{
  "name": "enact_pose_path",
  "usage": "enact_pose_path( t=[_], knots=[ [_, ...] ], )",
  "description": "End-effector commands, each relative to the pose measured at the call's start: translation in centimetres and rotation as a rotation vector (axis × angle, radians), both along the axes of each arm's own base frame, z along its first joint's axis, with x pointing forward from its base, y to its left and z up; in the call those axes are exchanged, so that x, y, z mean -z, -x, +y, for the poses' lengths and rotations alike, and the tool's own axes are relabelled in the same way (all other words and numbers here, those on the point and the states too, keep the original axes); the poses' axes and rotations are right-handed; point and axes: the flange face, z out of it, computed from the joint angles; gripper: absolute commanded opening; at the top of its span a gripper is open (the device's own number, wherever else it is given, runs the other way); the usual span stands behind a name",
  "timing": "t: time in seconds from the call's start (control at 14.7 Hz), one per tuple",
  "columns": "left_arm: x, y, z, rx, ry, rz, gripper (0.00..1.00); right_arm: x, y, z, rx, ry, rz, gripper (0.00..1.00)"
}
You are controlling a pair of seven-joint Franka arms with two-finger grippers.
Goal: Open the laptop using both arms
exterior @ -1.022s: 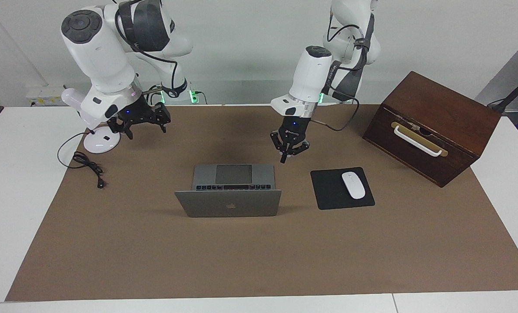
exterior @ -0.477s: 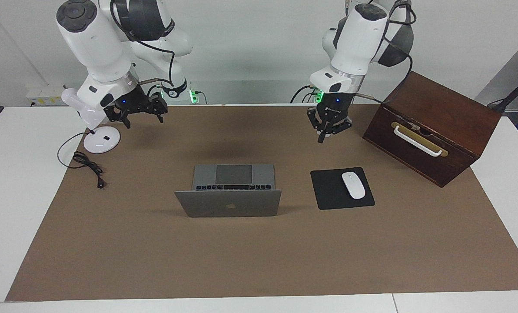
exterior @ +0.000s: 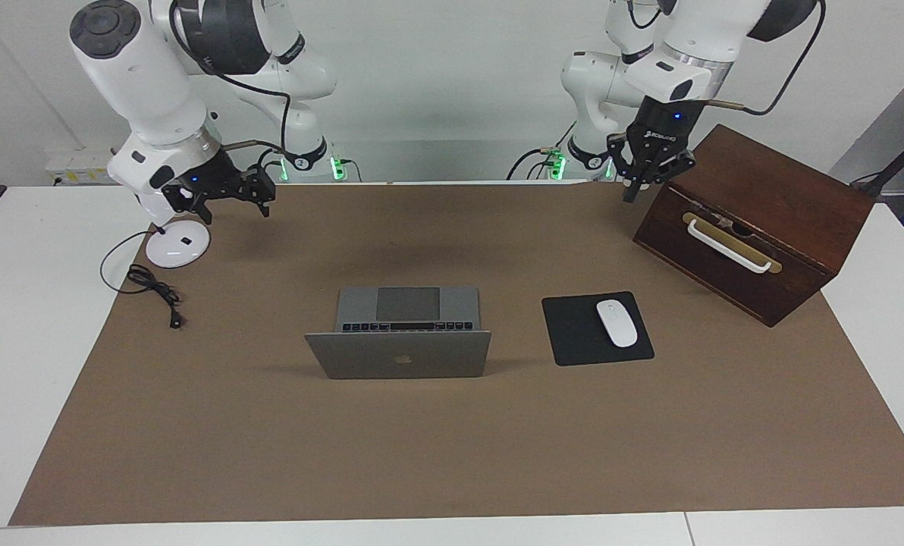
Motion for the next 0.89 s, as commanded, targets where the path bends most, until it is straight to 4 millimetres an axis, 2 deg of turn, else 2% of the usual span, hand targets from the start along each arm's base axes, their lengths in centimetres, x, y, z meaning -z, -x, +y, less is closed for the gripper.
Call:
enact_pose_path(
  t=[0.0, 0.14, 0.2, 0.34, 0.54, 0.75, 0.82],
  knots=[
    [-1.2, -0.4, 3.8, 0.035, -0.035, 0.019, 0.0, -0.1, 0.0, 0.4, 0.043, -0.017, -0.025, 1.0],
    [-2.3, -0.7, 6.9, 0.069, -0.059, 0.008, 0.0, -0.7, 0.4, 1.2, 0.049, -0.016, -0.032, 1.0],
    [-2.5, -0.6, 7.7, 0.069, -0.068, 0.017, 0.0, -1.1, 0.6, 1.4, 0.053, -0.015, -0.034, 1.0],
    [-3.3, -0.6, 9.2, 0.064, -0.135, 0.014, 0.0, -2.1, 1.0, 1.5, 0.056, -0.017, -0.054, 1.0],
    [-3.2, -0.4, 11.0, 0.06, -0.181, 0.042, 0.0, -2.2, 1.1, 1.4, 0.059, -0.017, -0.052, 1.0],
    [-3.0, -0.3, 13.7, 0.064, -0.186, 0.067, 0.0, -3.6, 1.8, 1.2, 0.07, -0.02, -0.076, 1.0],
    [-3.0, -0.2, 13.8, 0.064, -0.187, 0.072, 0.0, -4.0, 1.9, 1.0, 0.073, -0.021, -0.09, 1.0]
  ],
)
